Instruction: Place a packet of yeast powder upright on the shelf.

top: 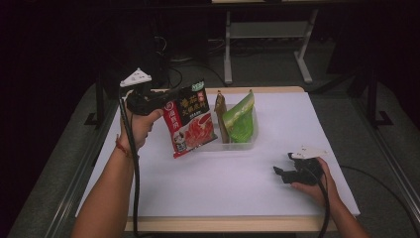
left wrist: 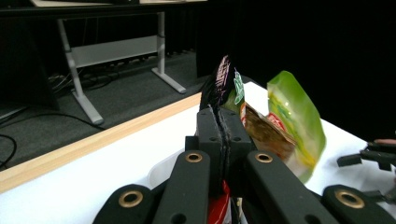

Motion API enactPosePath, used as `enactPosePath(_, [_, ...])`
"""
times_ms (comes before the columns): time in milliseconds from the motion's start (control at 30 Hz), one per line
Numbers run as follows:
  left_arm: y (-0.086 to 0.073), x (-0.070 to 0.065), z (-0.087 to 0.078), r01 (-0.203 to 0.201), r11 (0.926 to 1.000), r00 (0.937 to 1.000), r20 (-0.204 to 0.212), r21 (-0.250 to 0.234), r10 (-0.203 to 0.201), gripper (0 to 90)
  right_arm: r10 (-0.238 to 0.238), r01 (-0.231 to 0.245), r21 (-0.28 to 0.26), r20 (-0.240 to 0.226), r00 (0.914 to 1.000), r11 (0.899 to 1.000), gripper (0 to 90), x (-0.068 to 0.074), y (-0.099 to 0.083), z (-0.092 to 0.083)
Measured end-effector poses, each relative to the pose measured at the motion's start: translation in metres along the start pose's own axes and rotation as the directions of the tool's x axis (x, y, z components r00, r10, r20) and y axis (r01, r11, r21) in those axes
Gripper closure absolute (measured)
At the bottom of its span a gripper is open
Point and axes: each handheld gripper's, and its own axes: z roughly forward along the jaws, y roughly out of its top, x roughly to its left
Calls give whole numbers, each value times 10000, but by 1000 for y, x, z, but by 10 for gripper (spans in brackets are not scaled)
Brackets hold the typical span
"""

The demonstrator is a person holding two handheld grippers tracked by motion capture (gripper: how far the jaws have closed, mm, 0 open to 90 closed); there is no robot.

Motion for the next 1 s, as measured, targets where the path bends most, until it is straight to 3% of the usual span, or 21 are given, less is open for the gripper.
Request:
enactPosePath(367, [5,1,24,40,10000,9997,-254,-53,-41,893,8,-8,-49,44,10000,10000,228,0,-1,-1])
enactPosePath(700, [10,4,21,152,9986,9990,-407,-516,-173,894,37,-37,-58,24,10000,10000,228,0,-1,-1])
enactPosePath(1000, [12,6,31,135,9977,9947,-1004,-667,-202,895,-27,28,-28,60,10000,10000,228,0,-1,-1])
